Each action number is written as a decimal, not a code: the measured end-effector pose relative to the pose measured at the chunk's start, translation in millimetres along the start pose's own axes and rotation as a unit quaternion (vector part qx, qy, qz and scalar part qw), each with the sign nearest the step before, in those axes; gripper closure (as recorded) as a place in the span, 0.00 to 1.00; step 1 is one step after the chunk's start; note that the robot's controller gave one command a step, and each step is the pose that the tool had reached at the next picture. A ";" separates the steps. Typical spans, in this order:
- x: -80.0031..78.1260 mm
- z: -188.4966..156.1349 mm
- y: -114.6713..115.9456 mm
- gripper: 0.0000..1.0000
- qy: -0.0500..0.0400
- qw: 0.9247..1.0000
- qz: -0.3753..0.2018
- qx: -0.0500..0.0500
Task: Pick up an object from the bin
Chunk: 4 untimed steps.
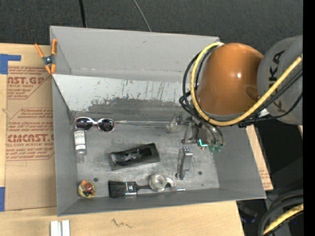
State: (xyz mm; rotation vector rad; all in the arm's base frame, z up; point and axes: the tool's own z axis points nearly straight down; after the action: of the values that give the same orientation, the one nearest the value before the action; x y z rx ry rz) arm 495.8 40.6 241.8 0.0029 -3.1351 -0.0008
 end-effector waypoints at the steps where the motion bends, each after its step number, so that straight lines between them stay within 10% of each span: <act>1: -1.5 -3.7 -0.2 0.00 -0.004 1.000 0.000 0.000; 2: -38.0 136.9 36.0 1.00 -0.010 1.000 -0.011 0.000; 4: -33.8 135.0 39.2 1.00 -0.013 1.000 -0.013 -0.005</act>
Offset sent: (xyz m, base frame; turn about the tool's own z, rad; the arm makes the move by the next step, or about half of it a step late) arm 0.0275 0.0353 -0.1566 -0.0215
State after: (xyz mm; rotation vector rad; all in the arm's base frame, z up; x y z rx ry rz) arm 528.6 79.9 106.6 0.0450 -3.1603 -0.0154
